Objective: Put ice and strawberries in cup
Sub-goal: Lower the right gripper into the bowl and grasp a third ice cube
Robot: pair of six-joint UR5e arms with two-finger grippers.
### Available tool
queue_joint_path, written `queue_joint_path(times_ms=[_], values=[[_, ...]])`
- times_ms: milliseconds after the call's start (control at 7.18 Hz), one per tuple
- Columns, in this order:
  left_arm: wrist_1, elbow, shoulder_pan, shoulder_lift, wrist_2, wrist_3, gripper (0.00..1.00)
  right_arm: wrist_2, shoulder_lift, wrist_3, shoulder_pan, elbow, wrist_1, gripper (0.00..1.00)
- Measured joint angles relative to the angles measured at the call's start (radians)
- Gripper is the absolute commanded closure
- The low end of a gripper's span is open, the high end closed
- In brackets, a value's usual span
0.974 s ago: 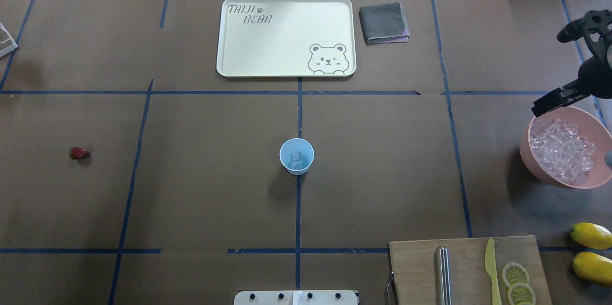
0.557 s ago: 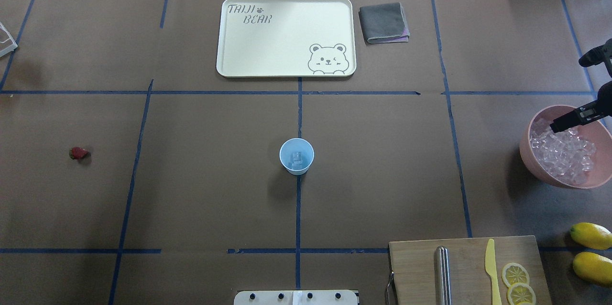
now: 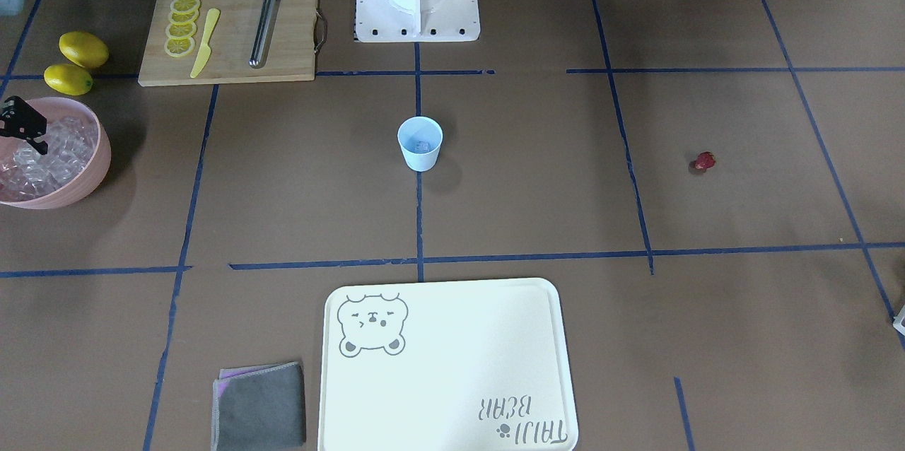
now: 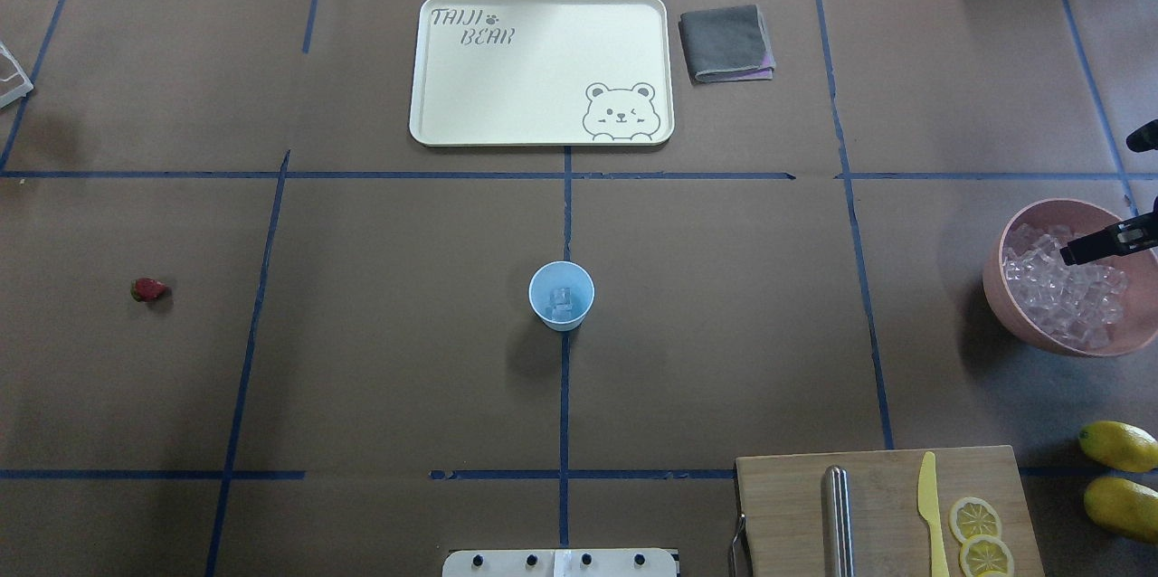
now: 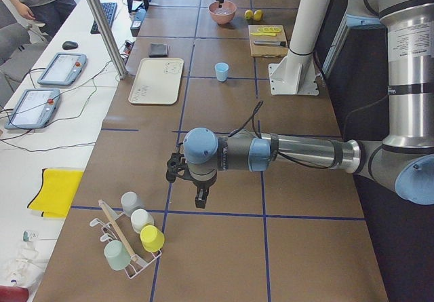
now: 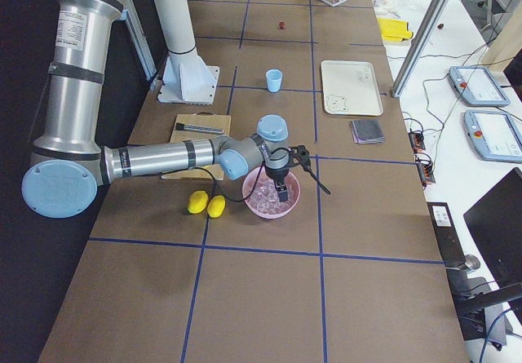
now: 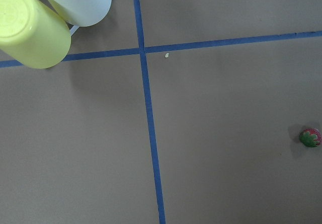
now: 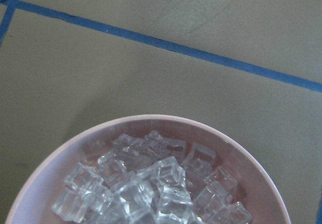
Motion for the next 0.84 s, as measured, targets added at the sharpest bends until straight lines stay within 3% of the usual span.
queue_joint_path(times_ms=[835], values=[[0.000,-0.001,0.000,0.000,0.000,0.000,0.00,-0.012,-0.009,0.003,-0.046,-0.011,0.009,0.20]])
